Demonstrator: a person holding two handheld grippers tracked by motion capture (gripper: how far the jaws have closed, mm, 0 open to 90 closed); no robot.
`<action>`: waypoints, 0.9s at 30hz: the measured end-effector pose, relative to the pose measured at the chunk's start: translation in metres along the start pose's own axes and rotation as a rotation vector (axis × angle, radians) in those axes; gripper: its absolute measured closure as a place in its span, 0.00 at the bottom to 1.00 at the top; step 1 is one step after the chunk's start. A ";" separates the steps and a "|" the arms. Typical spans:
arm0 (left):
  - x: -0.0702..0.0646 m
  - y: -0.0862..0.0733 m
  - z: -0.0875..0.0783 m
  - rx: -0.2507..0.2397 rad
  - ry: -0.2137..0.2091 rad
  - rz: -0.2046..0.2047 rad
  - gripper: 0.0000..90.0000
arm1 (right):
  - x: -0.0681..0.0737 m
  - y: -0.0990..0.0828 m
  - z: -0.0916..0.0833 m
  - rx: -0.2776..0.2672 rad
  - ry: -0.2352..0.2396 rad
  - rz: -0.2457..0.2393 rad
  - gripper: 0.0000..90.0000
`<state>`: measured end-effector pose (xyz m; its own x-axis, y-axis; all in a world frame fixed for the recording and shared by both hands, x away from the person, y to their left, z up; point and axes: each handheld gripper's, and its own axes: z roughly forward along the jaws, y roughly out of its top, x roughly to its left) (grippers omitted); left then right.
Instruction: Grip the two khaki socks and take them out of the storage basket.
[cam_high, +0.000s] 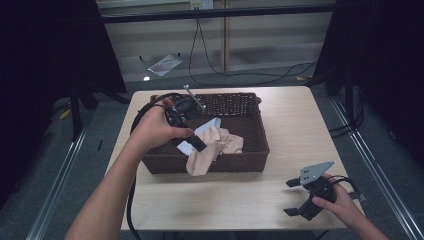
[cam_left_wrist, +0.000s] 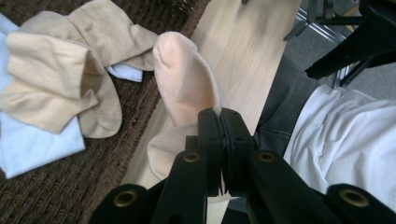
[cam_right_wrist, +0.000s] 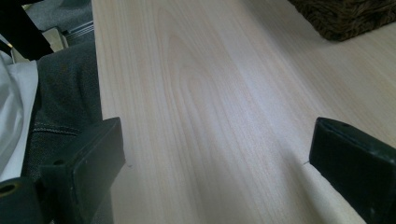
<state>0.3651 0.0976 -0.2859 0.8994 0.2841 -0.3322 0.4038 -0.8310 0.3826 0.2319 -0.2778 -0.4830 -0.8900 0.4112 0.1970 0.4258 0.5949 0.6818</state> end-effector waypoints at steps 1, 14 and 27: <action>-0.001 0.000 0.002 0.001 -0.002 0.008 0.98 | 0.000 0.000 0.000 0.001 -0.002 -0.001 0.03; -0.005 -0.003 0.020 0.008 -0.021 0.026 0.96 | 0.000 0.000 0.000 0.001 -0.002 -0.001 0.03; -0.004 -0.010 0.051 0.011 -0.049 0.044 0.88 | 0.000 0.000 0.000 -0.002 -0.002 -0.003 0.03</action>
<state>0.3489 0.0805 -0.3323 0.9068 0.2239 -0.3573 0.3623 -0.8473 0.3885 0.2319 -0.2780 -0.4825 -0.8909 0.4111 0.1933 0.4228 0.5948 0.6837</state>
